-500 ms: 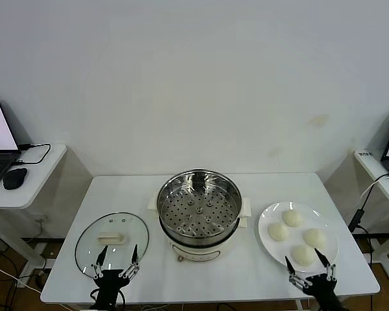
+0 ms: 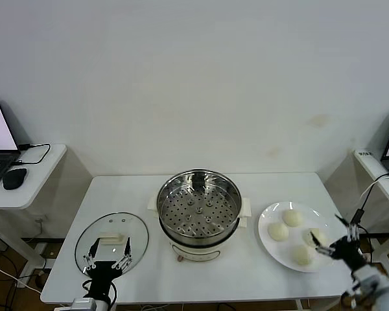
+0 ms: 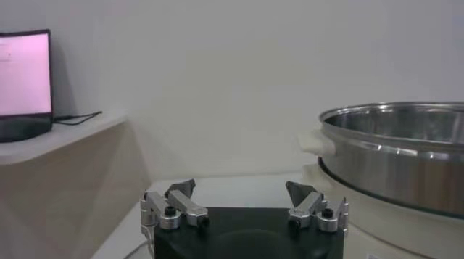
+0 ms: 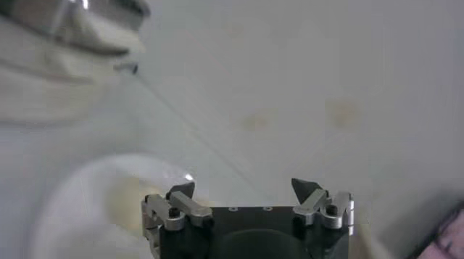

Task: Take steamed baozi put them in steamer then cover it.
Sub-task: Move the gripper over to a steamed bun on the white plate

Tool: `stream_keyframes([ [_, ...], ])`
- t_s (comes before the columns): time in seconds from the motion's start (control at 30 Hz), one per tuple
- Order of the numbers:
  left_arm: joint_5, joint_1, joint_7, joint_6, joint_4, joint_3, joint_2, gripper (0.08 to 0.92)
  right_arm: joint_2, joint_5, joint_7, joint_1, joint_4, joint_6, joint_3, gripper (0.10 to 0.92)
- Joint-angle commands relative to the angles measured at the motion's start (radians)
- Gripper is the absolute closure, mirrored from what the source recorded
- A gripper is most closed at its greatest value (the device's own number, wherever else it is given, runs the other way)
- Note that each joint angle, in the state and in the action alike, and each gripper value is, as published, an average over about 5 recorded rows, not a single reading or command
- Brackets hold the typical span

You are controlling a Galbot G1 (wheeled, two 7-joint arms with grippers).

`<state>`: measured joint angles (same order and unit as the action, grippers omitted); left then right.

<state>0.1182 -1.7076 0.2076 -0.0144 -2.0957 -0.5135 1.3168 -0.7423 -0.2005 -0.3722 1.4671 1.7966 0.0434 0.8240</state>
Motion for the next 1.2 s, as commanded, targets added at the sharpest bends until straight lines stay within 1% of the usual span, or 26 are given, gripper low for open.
stream_keyframes([
  [0.03,-0.032,0.010,0.003,-0.023,-0.003,-0.009,-0.001,0.177,0.304,-0.126,-0.267,-0.323,-0.204,0.057,-0.211,0.202],
  [0.17,-0.047,0.007,-0.001,-0.023,-0.011,-0.009,0.003,0.177,0.349,-0.126,-0.388,-0.495,-0.276,0.049,-0.417,0.203],
  [0.3,-0.057,0.005,0.000,-0.022,-0.020,-0.011,0.004,0.177,0.358,-0.103,-0.497,-0.693,-0.322,0.023,-0.622,0.203],
  [0.47,-0.063,-0.001,0.001,-0.016,-0.023,-0.013,0.004,0.177,0.324,-0.063,-0.569,-0.921,-0.398,-0.014,-0.874,0.202],
  [0.63,-0.069,-0.006,0.003,-0.009,-0.023,-0.022,0.003,0.177,0.252,-0.064,-0.647,-1.101,-0.524,-0.060,-1.081,0.203],
  [0.83,-0.074,-0.007,0.003,-0.008,-0.027,-0.036,0.003,0.177,0.164,-0.060,-0.722,-1.193,-0.614,-0.081,-1.203,0.203],
  [1.03,-0.081,-0.004,0.003,-0.007,-0.023,-0.041,0.007,0.177,0.065,-0.086,-0.720,-1.232,-0.698,-0.079,-1.238,0.203],
  [1.2,-0.086,0.001,0.002,-0.008,-0.021,-0.046,0.008,0.177,0.017,-0.115,-0.721,-1.255,-0.751,-0.085,-1.260,0.203],
])
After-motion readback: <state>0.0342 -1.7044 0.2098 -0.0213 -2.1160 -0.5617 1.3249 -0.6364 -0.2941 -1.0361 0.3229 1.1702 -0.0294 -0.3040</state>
